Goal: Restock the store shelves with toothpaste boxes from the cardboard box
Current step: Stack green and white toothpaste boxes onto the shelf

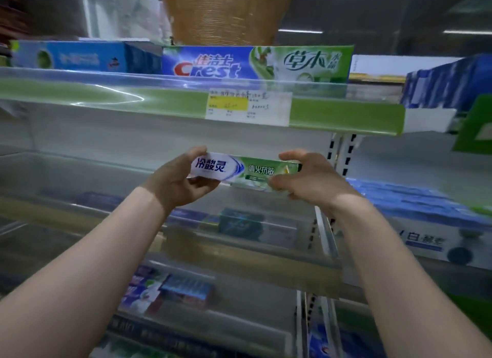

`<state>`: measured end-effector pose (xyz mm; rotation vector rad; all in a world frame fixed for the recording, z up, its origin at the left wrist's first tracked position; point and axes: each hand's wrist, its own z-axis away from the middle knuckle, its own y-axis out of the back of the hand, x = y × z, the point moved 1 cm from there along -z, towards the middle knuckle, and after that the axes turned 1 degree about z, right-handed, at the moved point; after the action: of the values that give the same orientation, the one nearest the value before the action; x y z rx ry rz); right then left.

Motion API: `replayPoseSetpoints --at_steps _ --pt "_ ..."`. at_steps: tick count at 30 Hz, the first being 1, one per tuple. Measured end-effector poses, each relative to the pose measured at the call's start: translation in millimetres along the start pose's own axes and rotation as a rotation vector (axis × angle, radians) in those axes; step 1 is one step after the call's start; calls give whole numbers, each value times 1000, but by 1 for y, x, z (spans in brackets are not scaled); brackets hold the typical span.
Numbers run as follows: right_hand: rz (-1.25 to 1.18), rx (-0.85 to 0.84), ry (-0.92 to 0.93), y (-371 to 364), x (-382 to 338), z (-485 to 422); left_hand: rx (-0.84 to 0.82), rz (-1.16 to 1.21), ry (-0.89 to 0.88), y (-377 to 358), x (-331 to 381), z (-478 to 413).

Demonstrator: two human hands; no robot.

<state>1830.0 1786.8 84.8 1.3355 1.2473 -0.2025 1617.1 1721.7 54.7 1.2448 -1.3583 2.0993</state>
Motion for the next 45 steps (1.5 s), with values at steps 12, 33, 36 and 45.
replayPoseSetpoints --at_steps 12,33,36,45 --pt "650 -52 -128 16 23 -45 5 -679 8 -24 -16 -51" --pt "934 90 -53 -1 63 -68 -11 -1453 -350 -35 -24 -69" --pt "937 104 -46 -2 64 -70 4 -1522 -401 -36 -26 -72" --pt "998 114 -23 -3 60 -70 40 -1626 -455 -38 -28 -78"
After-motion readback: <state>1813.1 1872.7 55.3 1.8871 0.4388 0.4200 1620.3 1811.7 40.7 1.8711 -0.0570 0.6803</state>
